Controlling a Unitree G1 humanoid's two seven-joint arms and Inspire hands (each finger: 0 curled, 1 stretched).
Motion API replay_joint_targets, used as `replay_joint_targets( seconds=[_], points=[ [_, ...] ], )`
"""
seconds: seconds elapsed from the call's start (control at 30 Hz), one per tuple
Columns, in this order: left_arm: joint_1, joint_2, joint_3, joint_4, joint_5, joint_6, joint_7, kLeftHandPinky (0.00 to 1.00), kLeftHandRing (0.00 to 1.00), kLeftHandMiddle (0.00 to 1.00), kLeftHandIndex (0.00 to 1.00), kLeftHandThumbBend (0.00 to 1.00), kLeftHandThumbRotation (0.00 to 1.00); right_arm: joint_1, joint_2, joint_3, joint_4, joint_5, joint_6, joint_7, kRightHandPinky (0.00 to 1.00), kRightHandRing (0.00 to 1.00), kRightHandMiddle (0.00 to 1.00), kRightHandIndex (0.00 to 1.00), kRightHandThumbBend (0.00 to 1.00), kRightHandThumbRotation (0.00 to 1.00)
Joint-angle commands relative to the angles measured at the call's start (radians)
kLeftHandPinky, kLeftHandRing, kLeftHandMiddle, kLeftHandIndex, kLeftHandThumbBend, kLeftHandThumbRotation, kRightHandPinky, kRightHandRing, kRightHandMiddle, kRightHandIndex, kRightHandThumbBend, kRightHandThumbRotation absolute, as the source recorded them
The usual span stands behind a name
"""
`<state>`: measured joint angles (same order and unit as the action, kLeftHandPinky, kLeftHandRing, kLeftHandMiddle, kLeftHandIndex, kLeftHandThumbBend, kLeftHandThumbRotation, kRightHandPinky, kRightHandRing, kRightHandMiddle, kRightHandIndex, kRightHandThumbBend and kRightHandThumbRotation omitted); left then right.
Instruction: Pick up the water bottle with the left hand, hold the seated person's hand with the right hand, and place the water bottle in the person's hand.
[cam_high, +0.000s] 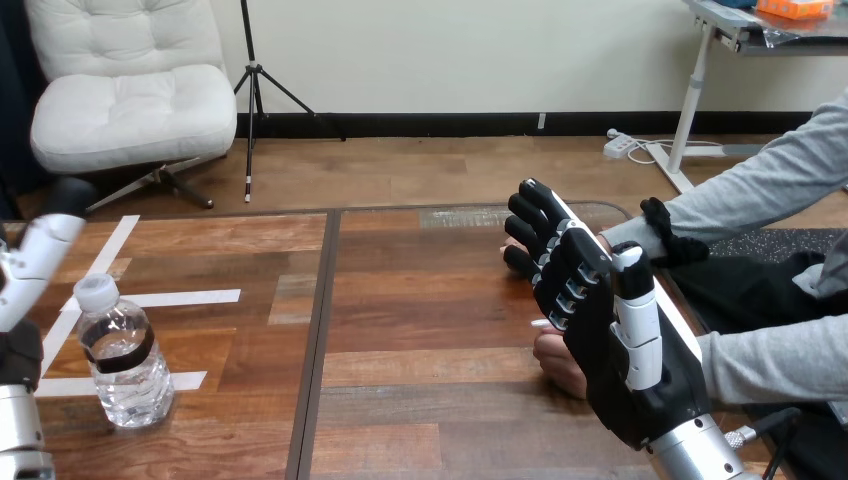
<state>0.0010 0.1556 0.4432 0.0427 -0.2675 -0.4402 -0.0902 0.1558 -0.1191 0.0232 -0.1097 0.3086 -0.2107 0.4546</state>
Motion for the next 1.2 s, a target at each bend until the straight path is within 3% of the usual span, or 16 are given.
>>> replay_joint_targets(
  seconds=[0.0,0.33,1.17],
  points=[
    [-0.030,0.038,-0.018,-0.029,0.009,0.012,-0.016,1.00,1.00,1.00,1.00,1.00,0.00,-0.028,-0.005,-0.008,-0.035,0.004,-0.001,-0.003,1.00,1.00,0.98,0.97,0.82,1.00],
    [-0.024,0.041,-0.022,-0.032,0.012,0.037,-0.024,1.00,1.00,1.00,1.00,0.99,0.00,-0.027,-0.005,-0.008,-0.037,0.007,0.001,-0.003,1.00,1.00,0.98,0.96,0.83,1.00],
    [0.018,0.083,-0.040,-0.008,0.038,0.107,-0.101,1.00,1.00,1.00,1.00,1.00,0.00,-0.024,-0.003,-0.008,-0.040,0.002,0.002,-0.007,1.00,1.00,0.98,0.96,0.83,1.00]
  ],
)
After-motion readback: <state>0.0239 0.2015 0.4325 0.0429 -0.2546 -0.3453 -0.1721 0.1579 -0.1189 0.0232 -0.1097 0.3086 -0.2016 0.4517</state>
